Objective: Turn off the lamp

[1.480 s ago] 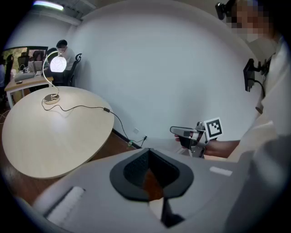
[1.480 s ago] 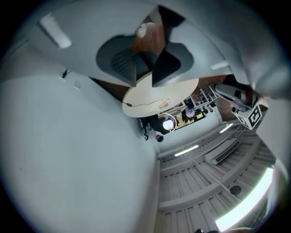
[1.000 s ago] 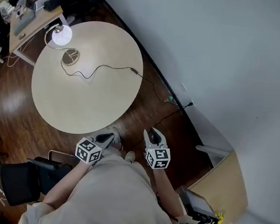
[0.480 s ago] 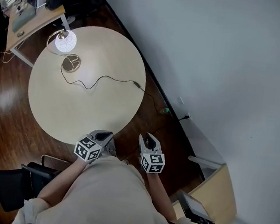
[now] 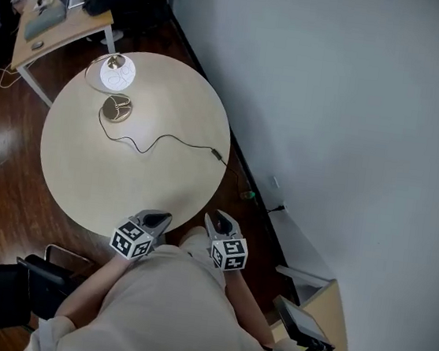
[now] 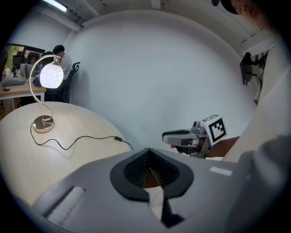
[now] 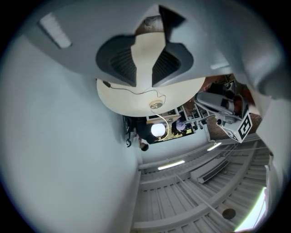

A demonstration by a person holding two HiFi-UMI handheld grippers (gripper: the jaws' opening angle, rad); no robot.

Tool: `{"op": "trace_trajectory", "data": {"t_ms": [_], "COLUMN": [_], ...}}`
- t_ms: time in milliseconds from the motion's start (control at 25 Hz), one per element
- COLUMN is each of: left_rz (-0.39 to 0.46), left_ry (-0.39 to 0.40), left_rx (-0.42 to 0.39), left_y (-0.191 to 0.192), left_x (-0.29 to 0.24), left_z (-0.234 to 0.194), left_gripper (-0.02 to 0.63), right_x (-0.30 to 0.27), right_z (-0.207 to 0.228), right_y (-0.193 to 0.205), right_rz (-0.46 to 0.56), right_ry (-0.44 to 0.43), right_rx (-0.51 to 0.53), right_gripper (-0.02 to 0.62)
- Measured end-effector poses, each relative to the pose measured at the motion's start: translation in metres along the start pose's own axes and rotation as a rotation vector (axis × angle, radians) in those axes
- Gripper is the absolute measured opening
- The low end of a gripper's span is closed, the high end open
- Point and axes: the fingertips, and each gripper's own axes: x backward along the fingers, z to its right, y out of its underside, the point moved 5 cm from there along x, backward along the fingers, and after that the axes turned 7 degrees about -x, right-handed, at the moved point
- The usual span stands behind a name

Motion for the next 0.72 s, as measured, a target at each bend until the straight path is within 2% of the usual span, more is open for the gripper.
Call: {"op": "trace_trajectory", "data": {"t_ms": [120,200,320,480,720], "left_rz": [0.049,0.086,0.142,0.142,0.137], "left_ry": [-0.044,-0.086,-0.144,-0.194,-0.280], "left_rx": [-0.003,0.028,0.086,0.121,0.160], "left_y": [-0.013,-0.012,-0.009,-0.012,-0.033], "left_x": [0.012,0.017,0.019,0.015,0.000], "left_z": [-0.020,-0.037,-0.039,-0.034,-0.038], "left_gripper": [0.003,0.003,0.003,0.003,0.003], "right_x": [-0.025,-0.049,-0.072,-0.095,-0.134], "right_z": [0.000,-0.003,-0.010,-0.024,-0.011], "right_y": [-0.017,-0.019,-0.019,-0.023,-0.045], "right_rz": [-0.012,-0.045,-0.115,-0.182,-0.265], "right_ry": [-0.019,-0.052,-0.125,-0.229,-0.313], "right_rx": [0.007,0.033,0.097,0.180,0.281], "right_gripper": [0.109,0.109,0.109,0.109,0.109]}}
